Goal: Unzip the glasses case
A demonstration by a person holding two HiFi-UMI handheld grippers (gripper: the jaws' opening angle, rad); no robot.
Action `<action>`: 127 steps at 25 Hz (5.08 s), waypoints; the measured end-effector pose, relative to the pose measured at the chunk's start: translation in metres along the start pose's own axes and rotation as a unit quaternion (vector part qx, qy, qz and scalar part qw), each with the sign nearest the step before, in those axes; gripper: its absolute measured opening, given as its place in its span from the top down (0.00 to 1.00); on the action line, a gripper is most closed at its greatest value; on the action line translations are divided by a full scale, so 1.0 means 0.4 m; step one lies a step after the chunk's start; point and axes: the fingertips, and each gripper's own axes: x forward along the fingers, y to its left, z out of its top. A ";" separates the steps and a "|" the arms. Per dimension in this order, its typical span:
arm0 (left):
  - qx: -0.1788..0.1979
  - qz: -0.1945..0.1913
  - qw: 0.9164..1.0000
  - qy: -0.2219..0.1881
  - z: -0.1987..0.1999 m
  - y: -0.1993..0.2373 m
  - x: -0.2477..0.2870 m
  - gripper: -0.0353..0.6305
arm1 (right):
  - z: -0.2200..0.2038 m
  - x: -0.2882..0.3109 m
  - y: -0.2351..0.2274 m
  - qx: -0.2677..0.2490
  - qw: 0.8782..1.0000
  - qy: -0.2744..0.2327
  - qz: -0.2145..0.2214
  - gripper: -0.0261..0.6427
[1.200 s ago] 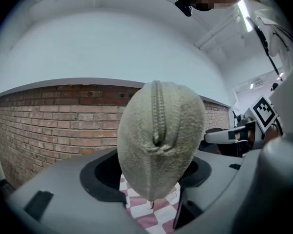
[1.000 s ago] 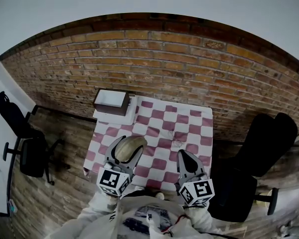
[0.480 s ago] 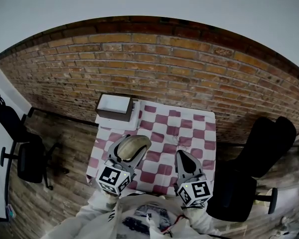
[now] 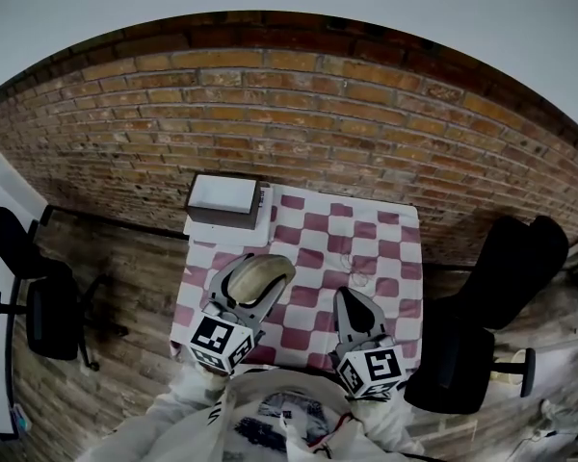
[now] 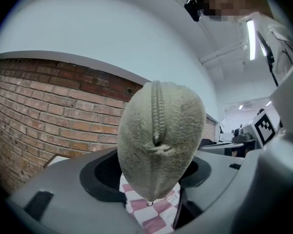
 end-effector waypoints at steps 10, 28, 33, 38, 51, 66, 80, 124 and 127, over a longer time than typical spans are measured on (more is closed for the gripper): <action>-0.026 -0.024 0.999 0.001 -0.005 0.018 -0.020 0.51 | -0.038 0.007 0.074 -0.018 1.000 0.021 0.002 0.94; -0.067 -0.042 0.997 -0.008 0.046 0.009 -0.033 0.51 | -0.072 0.041 0.143 -0.016 0.998 0.038 0.042 0.94; -0.084 -0.052 0.995 -0.011 0.061 0.009 -0.033 0.51 | -0.079 0.050 0.139 -0.031 0.998 0.044 0.036 0.93; -0.099 -0.060 0.993 -0.012 0.068 0.015 -0.029 0.51 | -0.084 0.062 0.148 -0.019 0.998 0.047 0.041 0.85; -0.134 -0.082 0.987 -0.016 0.097 0.005 -0.018 0.51 | -0.083 0.082 0.182 -0.020 0.996 0.051 0.072 0.70; -0.141 -0.110 0.984 -0.024 0.139 -0.044 -0.043 0.51 | -0.114 0.091 0.226 -0.030 0.993 0.052 0.104 0.66; -0.157 -0.126 0.979 -0.021 0.144 -0.057 -0.044 0.51 | -0.108 0.106 0.244 -0.021 0.992 0.046 0.118 0.67; -0.186 -0.128 0.974 -0.023 0.126 -0.043 -0.020 0.51 | -0.120 0.109 0.235 -0.010 0.990 0.051 0.128 0.92; -0.186 -0.126 0.974 -0.022 0.124 -0.040 -0.018 0.51 | -0.122 0.111 0.238 -0.011 0.990 0.054 0.132 0.92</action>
